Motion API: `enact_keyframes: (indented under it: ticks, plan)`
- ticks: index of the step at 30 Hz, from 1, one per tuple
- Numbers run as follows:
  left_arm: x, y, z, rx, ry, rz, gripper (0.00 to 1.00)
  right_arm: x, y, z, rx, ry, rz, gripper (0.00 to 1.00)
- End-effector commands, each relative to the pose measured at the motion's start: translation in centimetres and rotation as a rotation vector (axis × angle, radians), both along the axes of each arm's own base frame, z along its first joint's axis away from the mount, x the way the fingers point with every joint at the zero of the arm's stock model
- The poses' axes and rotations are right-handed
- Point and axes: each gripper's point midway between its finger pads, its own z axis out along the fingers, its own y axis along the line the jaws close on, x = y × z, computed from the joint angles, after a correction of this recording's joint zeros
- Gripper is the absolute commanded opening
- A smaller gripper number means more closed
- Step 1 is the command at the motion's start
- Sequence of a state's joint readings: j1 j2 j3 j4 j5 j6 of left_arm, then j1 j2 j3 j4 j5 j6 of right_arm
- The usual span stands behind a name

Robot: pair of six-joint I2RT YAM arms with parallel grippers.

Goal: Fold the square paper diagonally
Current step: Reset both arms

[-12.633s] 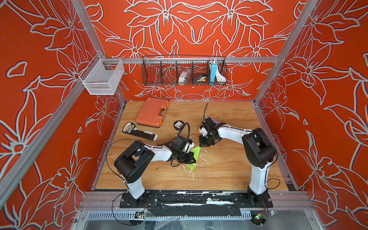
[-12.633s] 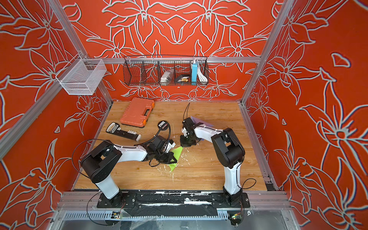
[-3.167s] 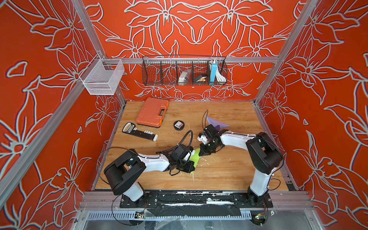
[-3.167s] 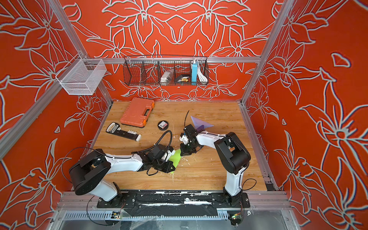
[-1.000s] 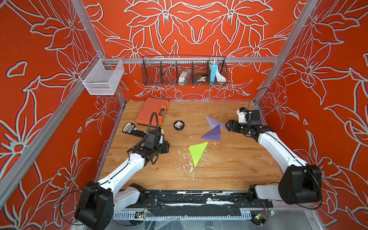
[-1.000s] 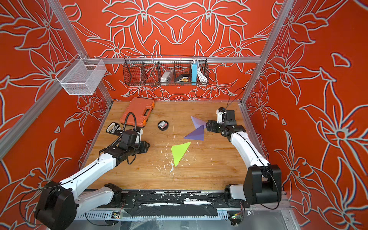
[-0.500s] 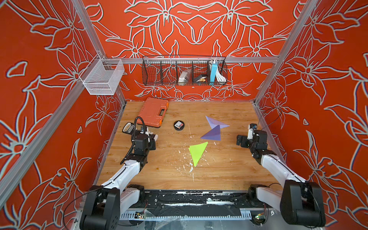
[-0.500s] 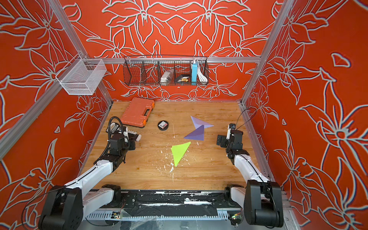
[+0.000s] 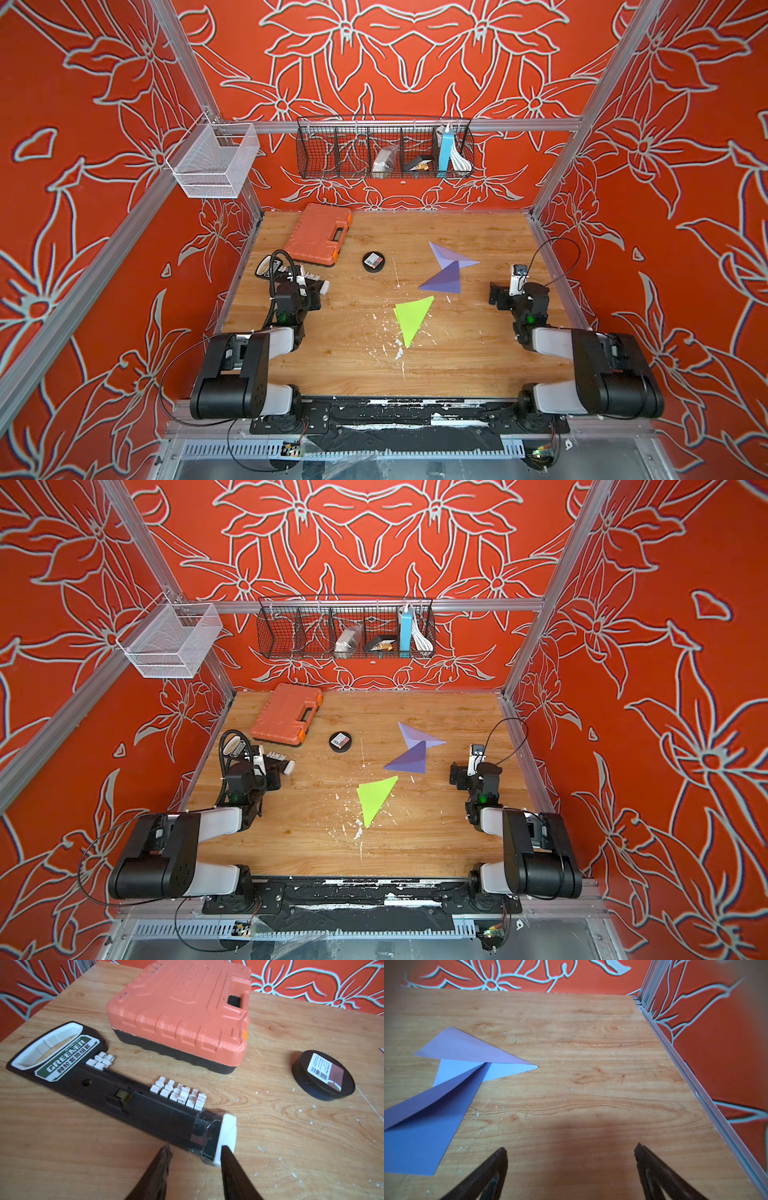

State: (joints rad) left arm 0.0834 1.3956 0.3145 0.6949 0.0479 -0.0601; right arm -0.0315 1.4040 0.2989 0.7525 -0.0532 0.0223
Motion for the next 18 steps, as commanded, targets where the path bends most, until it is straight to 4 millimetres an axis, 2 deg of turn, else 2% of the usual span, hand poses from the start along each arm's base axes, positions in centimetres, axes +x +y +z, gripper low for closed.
enact_keyframes:
  ticks: [1, 3, 4, 5, 18]
  plan:
    - [0.67, -0.3, 1.28, 0.027, -0.068, -0.025, 0.47, 1.08, 0.55, 1.78, -0.024, -0.073, 0.029, 0.98]
    - [0.69, -0.25, 1.18, 0.039, -0.062, -0.015, 0.6, 0.99, 0.54, 1.65, -0.03, -0.058, 0.024, 0.98]
    - [0.76, -0.22, 1.2, 0.05, -0.059, -0.006, 0.88, 1.02, 0.48, 1.7, -0.03, -0.065, 0.019, 0.98]
    - [0.74, -0.32, 1.2, 0.056, -0.059, -0.007, 0.98, 1.02, 0.55, 1.77, -0.031, -0.066, 0.023, 0.98]
    - [0.73, -0.43, 1.23, 0.057, -0.06, -0.01, 0.98, 1.2, 0.84, 1.57, -0.052, -0.047, 0.028, 0.98]
